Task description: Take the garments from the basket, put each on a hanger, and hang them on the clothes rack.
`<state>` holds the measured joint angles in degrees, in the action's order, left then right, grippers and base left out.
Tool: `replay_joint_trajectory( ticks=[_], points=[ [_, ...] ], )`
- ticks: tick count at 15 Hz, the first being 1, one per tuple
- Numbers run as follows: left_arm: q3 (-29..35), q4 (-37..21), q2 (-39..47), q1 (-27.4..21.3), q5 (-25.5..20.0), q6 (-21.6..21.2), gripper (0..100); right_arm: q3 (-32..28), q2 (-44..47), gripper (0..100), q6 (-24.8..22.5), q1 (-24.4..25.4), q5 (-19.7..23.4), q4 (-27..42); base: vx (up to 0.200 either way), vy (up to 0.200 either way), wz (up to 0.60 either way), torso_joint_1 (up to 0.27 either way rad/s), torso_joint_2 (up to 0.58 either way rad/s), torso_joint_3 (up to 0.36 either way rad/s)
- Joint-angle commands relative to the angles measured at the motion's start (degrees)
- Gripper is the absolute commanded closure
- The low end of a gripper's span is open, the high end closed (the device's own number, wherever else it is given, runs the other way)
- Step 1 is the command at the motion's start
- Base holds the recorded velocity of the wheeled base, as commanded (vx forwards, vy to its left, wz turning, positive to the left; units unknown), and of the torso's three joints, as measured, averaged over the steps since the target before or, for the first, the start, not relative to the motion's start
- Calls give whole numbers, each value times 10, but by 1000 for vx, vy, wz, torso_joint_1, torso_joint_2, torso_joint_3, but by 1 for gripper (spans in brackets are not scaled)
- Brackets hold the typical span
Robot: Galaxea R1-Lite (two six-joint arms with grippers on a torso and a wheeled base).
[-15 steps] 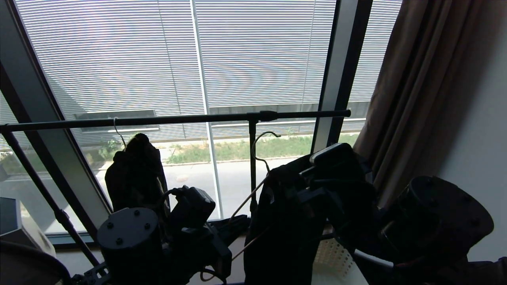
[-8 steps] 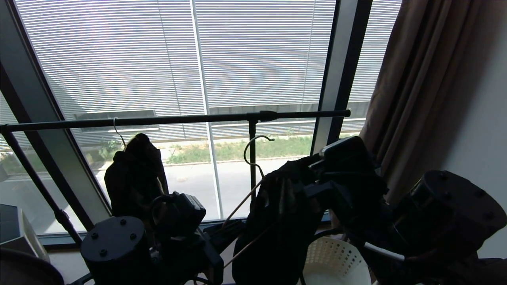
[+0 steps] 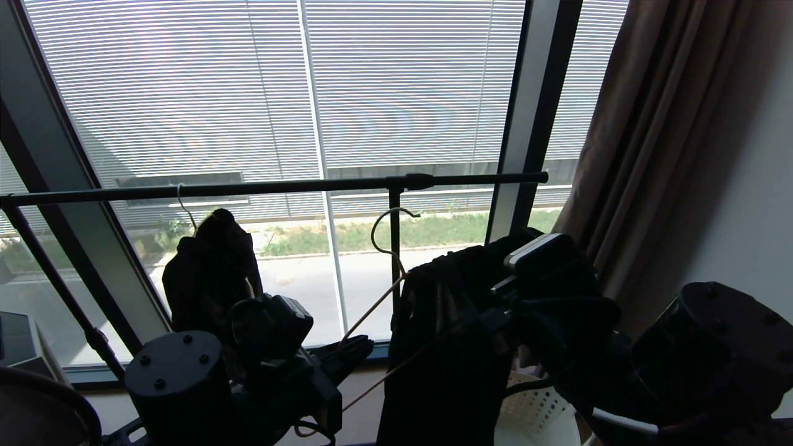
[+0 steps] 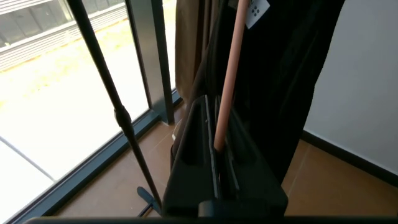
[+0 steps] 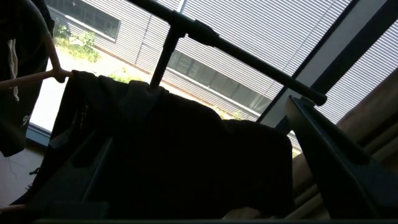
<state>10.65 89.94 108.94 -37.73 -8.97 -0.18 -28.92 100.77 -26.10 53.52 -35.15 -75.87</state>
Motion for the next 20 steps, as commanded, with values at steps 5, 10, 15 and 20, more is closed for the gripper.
replay_joint_trajectory(
  ticks=[5, 10, 15, 20],
  points=[
    [4, 1, 21, 1, 0, 4, 100, 23, 39, 0, 0, 35, 1, -2, 0, 0, 0, 0, 0, 0],
    [-2, 1, 16, 14, -5, 15, 100, 45, 20, 0, -1, 36, 35, -2, 0, 0, 0, 0, 0, 0],
    [-33, 1, -2, 95, -132, 3, 100, 68, -54, 0, -50, -34, 103, 71, 0, 0, 0, 0, 0, 0],
    [-43, 1, 0, 115, -162, -12, 100, 42, -160, 0, -50, -111, 269, 325, 0, 0, 0, 0, 0, 0]
  ],
)
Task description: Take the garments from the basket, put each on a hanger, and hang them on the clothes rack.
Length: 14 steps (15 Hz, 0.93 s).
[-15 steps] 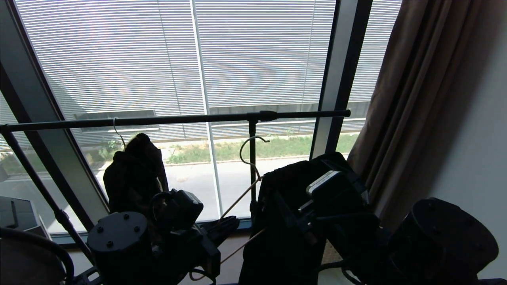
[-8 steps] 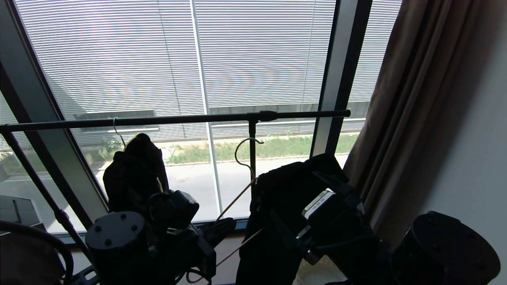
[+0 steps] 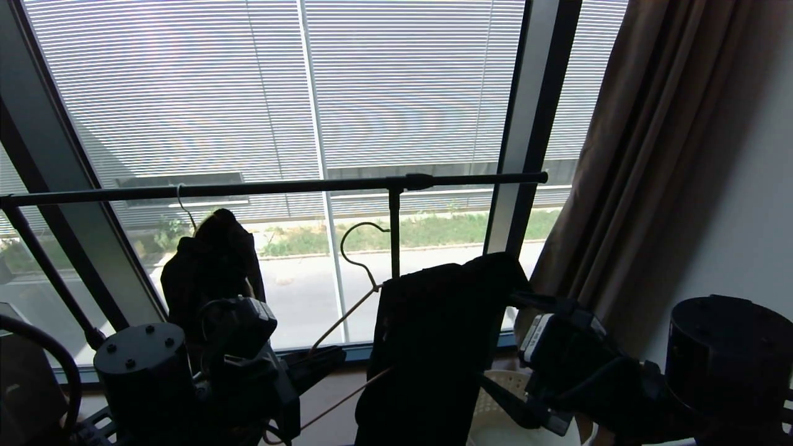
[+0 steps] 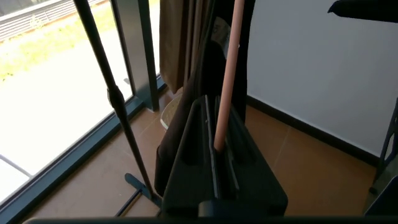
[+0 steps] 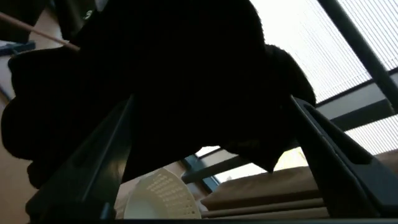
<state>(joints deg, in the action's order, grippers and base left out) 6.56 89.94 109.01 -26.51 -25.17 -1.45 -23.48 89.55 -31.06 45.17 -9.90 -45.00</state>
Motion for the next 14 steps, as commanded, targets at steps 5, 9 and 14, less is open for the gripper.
replay_joint_trajectory(
  ticks=[5, 9, 14],
  points=[
    [-51, 1, -2, 39, -95, -72, 100, -144, -70, 0, -19, -102, 226, 298, 0, 0, 0, 0, 0, 0],
    [-53, 1, -2, 38, -109, -78, 100, -307, -49, 0, -131, -152, 354, 557, 0, 0, 0, 0, 0, 0],
    [-59, 1, -3, 13, -119, -79, 100, -459, 33, 0, -182, -155, 392, 736, 0, 0, 0, 0, 0, 0]
  ],
)
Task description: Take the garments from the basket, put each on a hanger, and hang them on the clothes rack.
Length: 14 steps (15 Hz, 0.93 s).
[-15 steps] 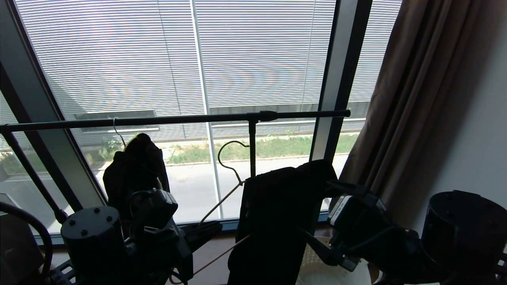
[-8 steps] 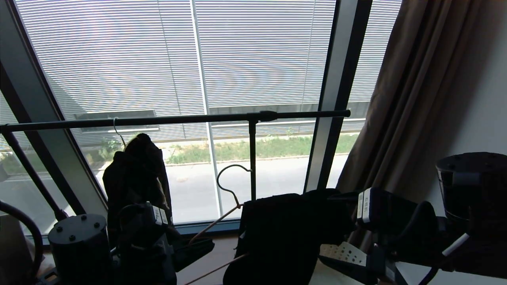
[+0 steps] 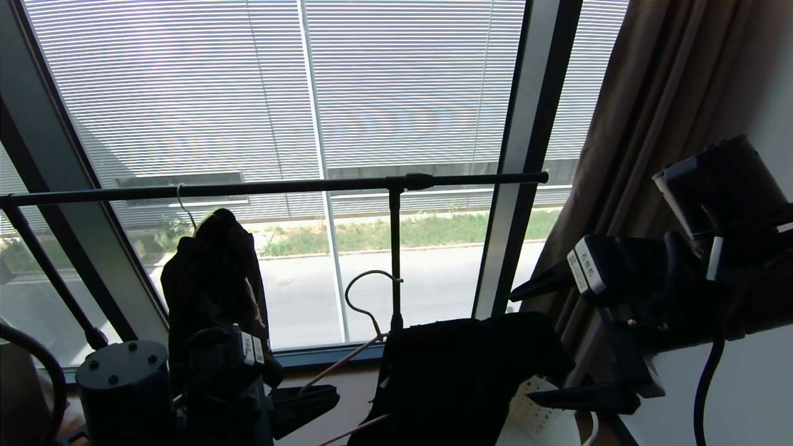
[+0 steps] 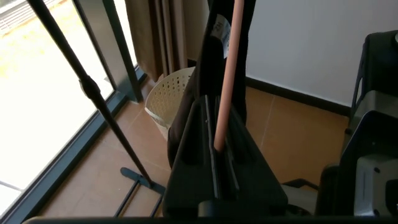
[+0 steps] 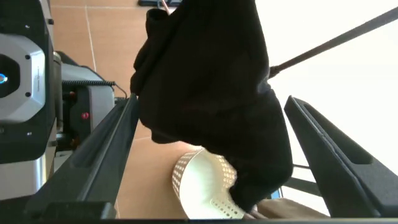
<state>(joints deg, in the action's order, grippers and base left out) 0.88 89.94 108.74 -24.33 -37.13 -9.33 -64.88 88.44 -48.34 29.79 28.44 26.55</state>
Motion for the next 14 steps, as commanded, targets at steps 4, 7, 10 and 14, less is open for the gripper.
replay_joint_trajectory(
  ticks=[4, 7, 10, 14],
  points=[
    [1, 1, -1, -29, 0, -1, 100, -79, 98, 0, -11, 10, 25, 53, 0, 0, 0, 0, 0, 0],
    [3, 1, -2, -30, 0, -1, 100, -80, 119, 0, -9, 20, 25, 48, 0, 0, 0, 0, 0, 0],
    [4, 1, -8, -31, 0, 0, 100, -88, 151, 0, -8, 24, 24, 45, 0, 0, 0, 0, 0, 0],
    [4, 1, -10, -34, 0, 1, 100, -102, 176, 0, -7, 25, 24, 45, 0, 0, 0, 0, 0, 0]
  ],
)
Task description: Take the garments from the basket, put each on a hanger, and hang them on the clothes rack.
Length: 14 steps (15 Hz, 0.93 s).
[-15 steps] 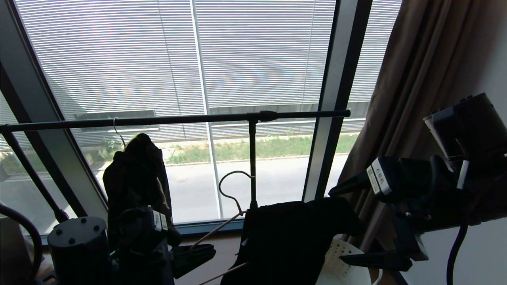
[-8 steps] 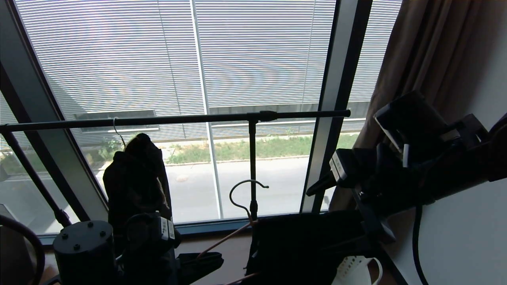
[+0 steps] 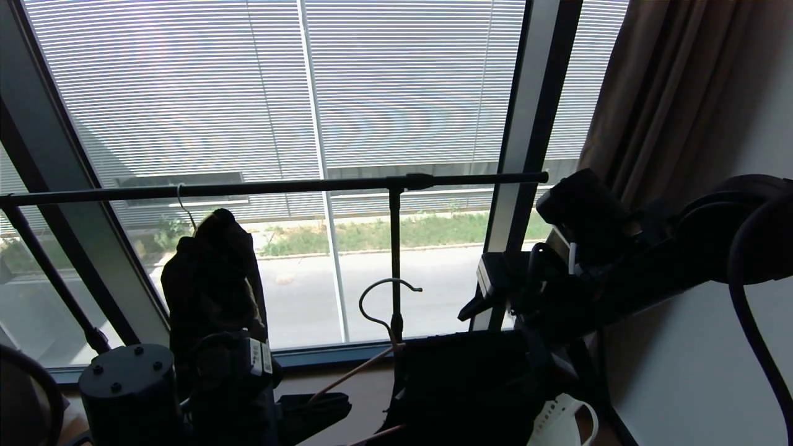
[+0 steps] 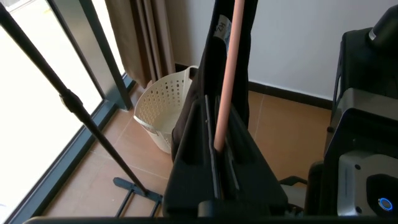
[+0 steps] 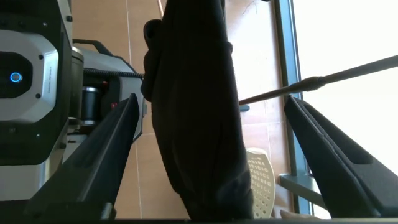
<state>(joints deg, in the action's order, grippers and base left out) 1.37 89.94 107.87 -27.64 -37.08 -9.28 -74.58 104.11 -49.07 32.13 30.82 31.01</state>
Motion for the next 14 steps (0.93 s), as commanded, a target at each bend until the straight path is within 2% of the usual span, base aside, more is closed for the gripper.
replay_joint_trajectory(
  ticks=[1, 7, 8, 14],
  points=[
    [0, 1, -1, -1, 0, 0, 100, -10, 24, 0, 1, 1, -1, 1, 0, 0, 0, 0, 0, 0],
    [0, 1, 1, -3, 0, 3, 100, -12, 24, 0, 5, 6, -1, 1, 0, 0, 0, 0, 0, 0],
    [0, 1, 1, -3, 0, 3, 100, -11, 24, 100, 5, 6, -1, 1, 0, 0, 0, 0, 0, 0],
    [4, 1, 2, -3, 1, 5, 100, -11, 24, 100, 5, 6, -1, 1, 0, 0, 0, 0, 0, 0]
  ],
)
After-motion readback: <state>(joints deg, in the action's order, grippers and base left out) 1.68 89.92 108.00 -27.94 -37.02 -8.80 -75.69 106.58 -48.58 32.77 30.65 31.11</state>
